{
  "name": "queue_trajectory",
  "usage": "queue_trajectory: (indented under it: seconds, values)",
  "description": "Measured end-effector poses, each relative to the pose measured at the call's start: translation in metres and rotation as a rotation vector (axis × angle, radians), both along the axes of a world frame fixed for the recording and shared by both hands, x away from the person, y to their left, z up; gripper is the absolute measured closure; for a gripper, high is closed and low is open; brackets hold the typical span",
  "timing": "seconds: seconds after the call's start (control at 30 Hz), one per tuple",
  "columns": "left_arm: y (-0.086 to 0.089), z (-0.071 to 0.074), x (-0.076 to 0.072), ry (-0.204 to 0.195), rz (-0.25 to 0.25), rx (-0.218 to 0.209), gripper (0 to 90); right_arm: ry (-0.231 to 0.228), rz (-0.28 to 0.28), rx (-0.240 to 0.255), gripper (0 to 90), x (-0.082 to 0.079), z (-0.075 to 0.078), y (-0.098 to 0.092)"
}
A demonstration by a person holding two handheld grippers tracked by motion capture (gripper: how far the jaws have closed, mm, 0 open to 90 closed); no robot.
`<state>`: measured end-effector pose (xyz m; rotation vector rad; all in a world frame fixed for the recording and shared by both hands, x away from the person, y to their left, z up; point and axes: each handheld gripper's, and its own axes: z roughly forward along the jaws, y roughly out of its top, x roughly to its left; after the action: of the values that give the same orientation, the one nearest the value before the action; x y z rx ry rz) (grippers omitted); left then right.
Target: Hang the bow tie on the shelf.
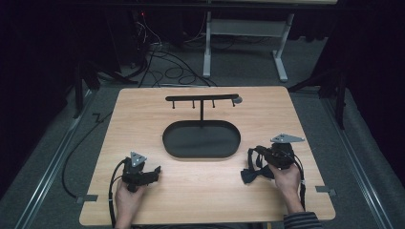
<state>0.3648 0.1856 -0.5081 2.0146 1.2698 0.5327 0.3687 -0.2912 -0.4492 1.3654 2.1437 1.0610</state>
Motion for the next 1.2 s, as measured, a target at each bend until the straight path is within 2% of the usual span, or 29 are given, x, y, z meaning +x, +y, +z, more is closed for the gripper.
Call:
queue_trajectory:
  seconds: [0.37,0.5,1.2]
  values:
    - [0.000,0.000,0.000,0.000,0.000,0.000,20.6,-0.090,0.024,0.006,90.0,-0.010,0.027,0.008]
    - [0.000,0.000,0.000,0.000,0.000,0.000,20.6,-0.120,0.043,-0.006,90.0,-0.011,0.038,0.013]
    - [0.000,0.000,0.000,0.000,0.000,0.000,20.6,-0.191,0.085,0.007,90.0,-0.010,0.065,0.028]
